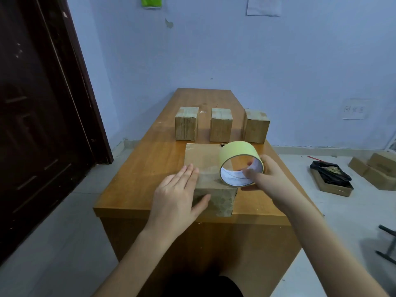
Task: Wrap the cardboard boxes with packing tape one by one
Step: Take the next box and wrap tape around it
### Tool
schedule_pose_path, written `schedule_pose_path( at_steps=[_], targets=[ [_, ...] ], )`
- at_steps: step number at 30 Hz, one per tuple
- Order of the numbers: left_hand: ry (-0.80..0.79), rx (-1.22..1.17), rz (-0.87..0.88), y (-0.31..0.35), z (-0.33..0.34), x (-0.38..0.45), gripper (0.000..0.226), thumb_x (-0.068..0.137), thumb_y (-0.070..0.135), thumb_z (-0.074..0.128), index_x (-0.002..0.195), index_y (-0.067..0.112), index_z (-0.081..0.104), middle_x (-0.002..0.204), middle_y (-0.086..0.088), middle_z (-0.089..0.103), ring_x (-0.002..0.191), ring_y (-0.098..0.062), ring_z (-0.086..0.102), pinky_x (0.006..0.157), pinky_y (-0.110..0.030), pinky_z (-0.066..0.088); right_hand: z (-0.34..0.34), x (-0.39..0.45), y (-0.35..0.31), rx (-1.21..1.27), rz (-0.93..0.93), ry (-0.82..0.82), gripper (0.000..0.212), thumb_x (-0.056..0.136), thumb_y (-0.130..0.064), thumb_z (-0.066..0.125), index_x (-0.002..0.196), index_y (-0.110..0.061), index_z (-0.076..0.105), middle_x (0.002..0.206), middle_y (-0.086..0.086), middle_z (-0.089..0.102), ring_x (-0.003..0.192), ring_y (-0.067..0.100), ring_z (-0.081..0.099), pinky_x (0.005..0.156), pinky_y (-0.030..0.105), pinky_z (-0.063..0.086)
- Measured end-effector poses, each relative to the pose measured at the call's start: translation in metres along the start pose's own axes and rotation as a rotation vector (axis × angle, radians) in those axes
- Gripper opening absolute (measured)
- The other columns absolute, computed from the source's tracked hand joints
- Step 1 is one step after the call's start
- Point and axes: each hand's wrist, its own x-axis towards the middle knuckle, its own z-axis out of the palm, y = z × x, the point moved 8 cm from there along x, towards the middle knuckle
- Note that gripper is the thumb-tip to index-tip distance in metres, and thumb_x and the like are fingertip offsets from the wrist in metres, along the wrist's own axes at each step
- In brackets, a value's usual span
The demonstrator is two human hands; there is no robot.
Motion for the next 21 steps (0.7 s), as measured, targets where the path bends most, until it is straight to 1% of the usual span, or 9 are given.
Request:
schedule_pose_path(
  at_steps=[2, 3, 6, 9, 11, 13, 16, 18, 21],
  targets=[
    [-0.001, 0.004, -0.008, 0.000, 0.001, -0.001, 0.058, 0.080, 0.046, 0.065, 0.122, 0.006, 0.061, 0.125, -0.009, 0.060, 0.116, -0.021, 0.057, 0.094, -0.033, 0.044, 0.007, -0.001, 0.005, -0.026, -0.009, 0.006, 0.019, 0.088, -0.022, 0.067, 0.098, -0.016, 0.052, 0.095, 0.005, 0.061, 0.085, 0.016, 0.063, 0.056, 0.018, 0.054],
    [-0.003, 0.001, -0.012, 0.000, 0.002, -0.001, 0.059, 0.080, 0.046, 0.064, 0.123, 0.006, 0.061, 0.125, -0.009, 0.060, 0.117, -0.021, 0.057, 0.094, -0.033, 0.044, 0.010, -0.001, 0.008, 0.008, -0.003, -0.006, 0.018, 0.088, -0.022, 0.067, 0.098, -0.012, 0.055, 0.095, 0.008, 0.063, 0.083, 0.016, 0.064, 0.057, 0.019, 0.054],
    [-0.001, -0.003, -0.003, 0.000, 0.003, -0.001, 0.056, 0.082, 0.044, 0.063, 0.123, 0.006, 0.061, 0.126, -0.009, 0.060, 0.118, -0.021, 0.056, 0.096, -0.033, 0.043, 0.011, 0.001, 0.010, 0.098, 0.031, -0.056, 0.015, 0.092, -0.012, 0.060, 0.101, -0.001, 0.055, 0.101, 0.019, 0.062, 0.088, 0.023, 0.064, 0.061, 0.026, 0.057],
    [0.007, -0.011, 0.023, -0.001, 0.002, -0.001, 0.052, 0.082, 0.041, 0.062, 0.121, 0.007, 0.062, 0.124, -0.009, 0.061, 0.116, -0.020, 0.057, 0.095, -0.031, 0.041, 0.006, 0.005, 0.008, 0.071, 0.053, -0.107, 0.017, 0.092, -0.006, 0.056, 0.107, 0.001, 0.053, 0.104, 0.020, 0.058, 0.091, 0.025, 0.063, 0.061, 0.028, 0.058],
    [0.004, -0.019, 0.026, -0.002, 0.001, -0.002, 0.050, 0.081, 0.040, 0.063, 0.121, 0.008, 0.063, 0.124, -0.008, 0.061, 0.116, -0.020, 0.057, 0.095, -0.031, 0.042, -0.002, 0.006, 0.013, 0.151, 0.083, -0.112, 0.019, 0.091, -0.001, 0.055, 0.110, 0.003, 0.051, 0.105, 0.021, 0.057, 0.087, 0.027, 0.067, 0.061, 0.032, 0.058],
    [-0.016, -0.021, 0.013, -0.002, 0.001, -0.002, 0.051, 0.079, 0.040, 0.067, 0.120, 0.010, 0.063, 0.123, -0.008, 0.061, 0.115, -0.019, 0.058, 0.094, -0.032, 0.044, -0.011, 0.003, 0.023, 0.295, 0.139, -0.070, 0.016, 0.091, 0.002, 0.055, 0.107, 0.001, 0.051, 0.107, 0.022, 0.056, 0.080, 0.028, 0.070, 0.058, 0.035, 0.058],
    [-0.045, -0.014, -0.014, -0.003, 0.002, 0.002, 0.051, 0.076, 0.042, 0.071, 0.116, 0.011, 0.066, 0.120, -0.008, 0.064, 0.112, -0.019, 0.060, 0.091, -0.031, 0.044, -0.017, 0.000, 0.037, 0.325, 0.182, 0.023, 0.009, 0.091, -0.004, 0.058, 0.097, -0.007, 0.052, 0.107, 0.019, 0.057, 0.080, 0.026, 0.068, 0.055, 0.033, 0.057],
    [-0.060, -0.017, -0.040, -0.004, 0.000, 0.006, 0.051, 0.077, 0.048, 0.067, 0.113, 0.011, 0.068, 0.117, -0.006, 0.066, 0.109, -0.018, 0.062, 0.091, -0.031, 0.043, -0.014, -0.001, 0.040, 0.327, 0.175, 0.064, 0.009, 0.091, -0.010, 0.061, 0.095, -0.013, 0.054, 0.109, 0.015, 0.057, 0.082, 0.023, 0.068, 0.055, 0.031, 0.058],
    [-0.079, 0.032, -0.081, 0.000, -0.004, 0.015, 0.054, 0.082, 0.058, 0.053, 0.106, 0.013, 0.070, 0.114, -0.003, 0.067, 0.108, -0.016, 0.060, 0.094, -0.030, 0.041, -0.004, -0.003, 0.042, 0.337, 0.167, 0.081, 0.018, 0.088, -0.015, 0.067, 0.102, -0.011, 0.058, 0.108, 0.013, 0.061, 0.087, 0.023, 0.068, 0.057, 0.031, 0.059]
  ],
)
